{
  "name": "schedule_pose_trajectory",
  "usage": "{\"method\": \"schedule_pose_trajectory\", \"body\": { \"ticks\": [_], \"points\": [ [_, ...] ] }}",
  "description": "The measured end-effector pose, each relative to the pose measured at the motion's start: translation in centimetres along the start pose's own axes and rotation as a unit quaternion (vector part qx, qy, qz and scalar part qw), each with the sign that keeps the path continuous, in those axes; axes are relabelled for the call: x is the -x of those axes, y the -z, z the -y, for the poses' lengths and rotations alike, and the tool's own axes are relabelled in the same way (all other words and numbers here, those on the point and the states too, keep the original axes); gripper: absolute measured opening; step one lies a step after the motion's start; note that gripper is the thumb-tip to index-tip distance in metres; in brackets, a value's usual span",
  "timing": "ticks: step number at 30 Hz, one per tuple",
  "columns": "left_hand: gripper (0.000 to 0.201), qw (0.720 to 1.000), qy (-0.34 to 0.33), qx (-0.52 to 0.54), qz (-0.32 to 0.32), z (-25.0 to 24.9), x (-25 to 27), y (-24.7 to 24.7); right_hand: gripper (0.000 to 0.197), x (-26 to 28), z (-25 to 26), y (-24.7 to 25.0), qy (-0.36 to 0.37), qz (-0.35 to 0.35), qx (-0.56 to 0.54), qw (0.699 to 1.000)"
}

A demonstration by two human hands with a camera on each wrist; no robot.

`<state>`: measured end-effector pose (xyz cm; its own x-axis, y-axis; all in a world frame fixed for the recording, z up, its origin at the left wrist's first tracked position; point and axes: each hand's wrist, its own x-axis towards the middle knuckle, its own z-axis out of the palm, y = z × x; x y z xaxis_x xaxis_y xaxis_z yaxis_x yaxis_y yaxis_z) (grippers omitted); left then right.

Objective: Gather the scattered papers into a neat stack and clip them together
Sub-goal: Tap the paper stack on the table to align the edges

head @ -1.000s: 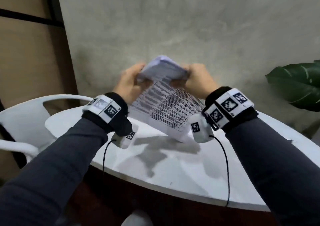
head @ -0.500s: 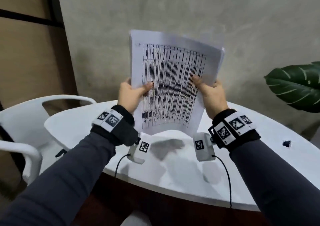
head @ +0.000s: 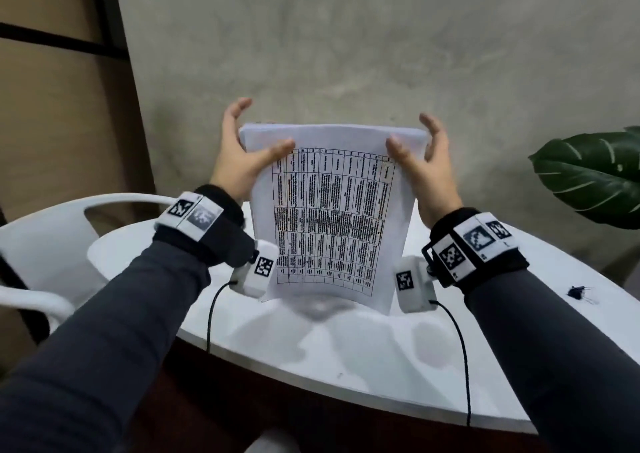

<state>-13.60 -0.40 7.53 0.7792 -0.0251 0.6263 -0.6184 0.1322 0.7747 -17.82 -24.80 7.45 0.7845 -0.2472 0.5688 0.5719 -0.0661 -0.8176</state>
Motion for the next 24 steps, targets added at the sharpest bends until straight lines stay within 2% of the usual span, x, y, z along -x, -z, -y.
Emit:
{"method": "schedule_pose_trajectory", "body": {
  "ticks": [4,6,8,10,13,15,17,21,24],
  "points": [
    [0.023,0.998,-0.060,-0.009,-0.033,-0.4,-1.1,-0.7,0.025,-0.8,1.2,-1.2,0.048,-0.022,0.025,0.998],
    [0.010,0.997,-0.063,-0.004,-0.044,-0.4,-1.1,-0.7,0.013,-0.9,1.1,-1.4,0.066,-0.019,0.017,0.997],
    [0.022,0.998,-0.051,0.011,-0.036,-0.4,-1.1,-0.5,0.010,-1.0,0.7,-1.0,0.079,-0.021,0.023,0.996],
    [0.046,0.999,-0.007,0.039,-0.001,0.2,-0.8,0.1,0.008,-0.8,-0.1,-0.3,0.063,0.000,0.012,0.998],
    [0.082,0.993,0.111,0.028,0.032,2.9,0.8,0.8,0.027,1.0,-2.8,0.4,-0.027,0.033,0.022,0.999],
    [0.092,0.989,0.148,0.005,0.020,4.7,2.0,0.7,0.024,2.6,-4.8,0.4,-0.084,0.039,0.034,0.995],
    [0.089,0.989,0.149,-0.007,-0.001,4.9,3.0,0.0,0.024,3.3,-5.6,0.3,-0.101,0.022,0.039,0.994],
    [0.050,0.991,0.116,-0.022,-0.054,3.0,2.5,-2.1,0.023,2.4,-4.3,-0.4,-0.070,-0.031,0.040,0.996],
    [0.042,0.993,0.084,-0.013,-0.079,2.1,2.2,-3.0,0.023,2.2,-3.4,-0.7,-0.047,-0.047,0.012,0.998]
  ]
}}
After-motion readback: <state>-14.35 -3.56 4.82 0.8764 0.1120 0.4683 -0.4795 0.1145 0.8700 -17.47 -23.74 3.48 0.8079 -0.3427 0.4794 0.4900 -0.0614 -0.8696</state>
